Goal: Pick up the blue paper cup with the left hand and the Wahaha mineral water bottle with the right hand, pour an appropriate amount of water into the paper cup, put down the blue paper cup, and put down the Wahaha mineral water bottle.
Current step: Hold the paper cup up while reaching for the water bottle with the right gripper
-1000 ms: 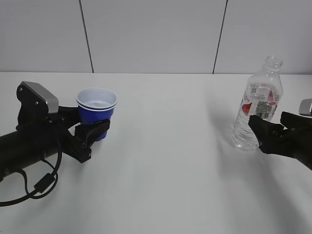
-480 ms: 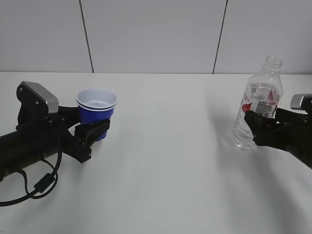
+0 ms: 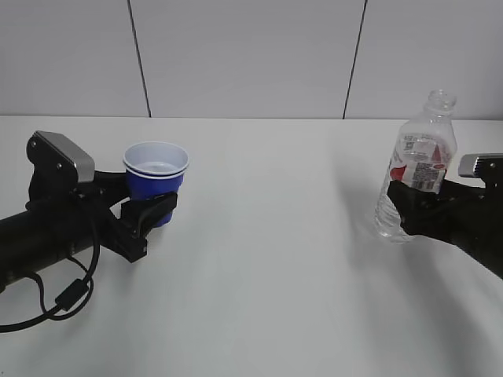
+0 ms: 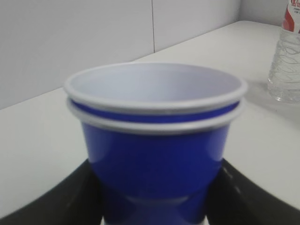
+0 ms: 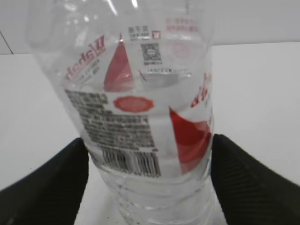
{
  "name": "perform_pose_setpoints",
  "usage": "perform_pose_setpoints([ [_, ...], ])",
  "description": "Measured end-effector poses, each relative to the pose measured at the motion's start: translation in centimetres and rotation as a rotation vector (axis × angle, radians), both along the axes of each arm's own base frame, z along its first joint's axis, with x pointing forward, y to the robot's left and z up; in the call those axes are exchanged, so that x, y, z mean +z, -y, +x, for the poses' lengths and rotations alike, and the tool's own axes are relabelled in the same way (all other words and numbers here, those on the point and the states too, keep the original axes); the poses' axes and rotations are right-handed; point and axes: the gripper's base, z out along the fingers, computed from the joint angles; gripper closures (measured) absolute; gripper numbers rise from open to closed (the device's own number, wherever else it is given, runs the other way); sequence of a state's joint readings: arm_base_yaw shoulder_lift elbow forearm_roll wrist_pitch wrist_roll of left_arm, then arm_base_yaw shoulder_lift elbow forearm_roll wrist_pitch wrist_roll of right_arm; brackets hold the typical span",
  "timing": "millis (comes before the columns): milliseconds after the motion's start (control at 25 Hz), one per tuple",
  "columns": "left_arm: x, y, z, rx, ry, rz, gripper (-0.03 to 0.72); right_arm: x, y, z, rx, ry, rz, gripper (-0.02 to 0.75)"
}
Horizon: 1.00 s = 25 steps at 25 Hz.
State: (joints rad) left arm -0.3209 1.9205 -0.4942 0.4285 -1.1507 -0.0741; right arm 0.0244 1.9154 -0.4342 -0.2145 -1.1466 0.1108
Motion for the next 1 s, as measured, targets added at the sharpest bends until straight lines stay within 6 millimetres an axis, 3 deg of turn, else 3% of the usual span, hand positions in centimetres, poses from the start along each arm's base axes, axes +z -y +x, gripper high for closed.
perform_pose_setpoints([
  [360, 0.0, 0.0, 0.0, 0.0, 0.0, 0.0, 0.242, 0.01, -0.11, -0.02, 0.007, -0.004, 0.023, 0.066],
  [1000, 0.0, 0.0, 0.0, 0.0, 0.0, 0.0, 0.243, 0.24, 0.1, 0.55, -0.012, 0.02, -0.008, 0.064],
])
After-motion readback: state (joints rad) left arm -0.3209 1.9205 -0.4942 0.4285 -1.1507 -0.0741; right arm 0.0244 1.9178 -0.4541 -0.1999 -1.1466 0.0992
